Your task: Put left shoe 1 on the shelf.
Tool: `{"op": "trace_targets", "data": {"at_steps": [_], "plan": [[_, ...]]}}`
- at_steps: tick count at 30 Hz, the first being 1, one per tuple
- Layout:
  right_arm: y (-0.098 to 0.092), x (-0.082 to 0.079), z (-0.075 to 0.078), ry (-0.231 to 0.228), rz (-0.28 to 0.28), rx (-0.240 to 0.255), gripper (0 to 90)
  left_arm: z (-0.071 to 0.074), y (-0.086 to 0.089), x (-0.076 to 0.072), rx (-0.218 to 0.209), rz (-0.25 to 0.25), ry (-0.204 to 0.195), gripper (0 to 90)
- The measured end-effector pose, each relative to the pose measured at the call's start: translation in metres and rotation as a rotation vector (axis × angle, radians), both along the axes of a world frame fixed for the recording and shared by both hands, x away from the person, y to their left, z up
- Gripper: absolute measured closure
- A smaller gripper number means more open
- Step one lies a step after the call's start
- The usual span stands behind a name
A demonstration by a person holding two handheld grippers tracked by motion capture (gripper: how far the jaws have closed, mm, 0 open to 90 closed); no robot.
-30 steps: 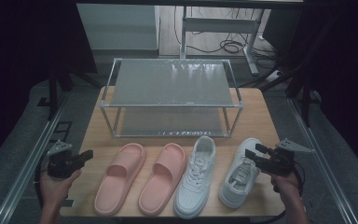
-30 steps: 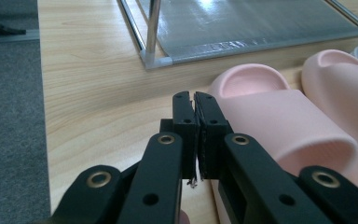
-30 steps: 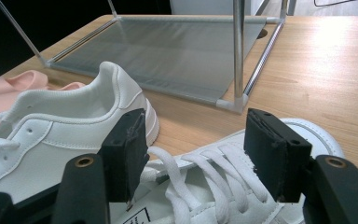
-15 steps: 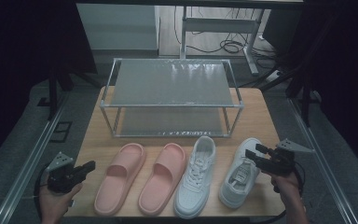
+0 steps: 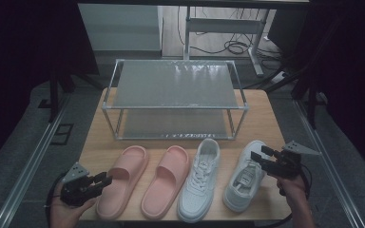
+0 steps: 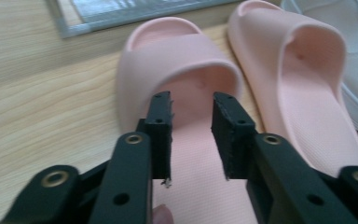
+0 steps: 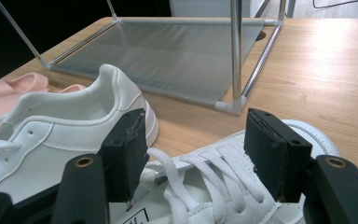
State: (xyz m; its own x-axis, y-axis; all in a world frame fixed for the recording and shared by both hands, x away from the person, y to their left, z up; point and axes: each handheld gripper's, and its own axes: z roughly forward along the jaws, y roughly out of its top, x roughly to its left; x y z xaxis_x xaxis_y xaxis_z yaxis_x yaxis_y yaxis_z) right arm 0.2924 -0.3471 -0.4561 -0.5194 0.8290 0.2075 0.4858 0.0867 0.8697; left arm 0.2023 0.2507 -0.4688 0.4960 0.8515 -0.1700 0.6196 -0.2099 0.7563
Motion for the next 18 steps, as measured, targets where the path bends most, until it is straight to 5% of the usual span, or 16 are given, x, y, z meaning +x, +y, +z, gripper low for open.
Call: {"op": "trace_targets", "data": {"at_steps": [8, 18], "plan": [[0.003, 0.0, 0.001, -0.008, 0.007, -0.006, 39.6, -0.004, -0.015, -0.003, 0.014, -0.02, 0.03, 52.7], [0.003, 0.0, 0.001, -0.008, 0.008, -0.006, 39.6, -0.018, -0.034, 0.003, 0.024, -0.017, 0.062, 51.9]]}}
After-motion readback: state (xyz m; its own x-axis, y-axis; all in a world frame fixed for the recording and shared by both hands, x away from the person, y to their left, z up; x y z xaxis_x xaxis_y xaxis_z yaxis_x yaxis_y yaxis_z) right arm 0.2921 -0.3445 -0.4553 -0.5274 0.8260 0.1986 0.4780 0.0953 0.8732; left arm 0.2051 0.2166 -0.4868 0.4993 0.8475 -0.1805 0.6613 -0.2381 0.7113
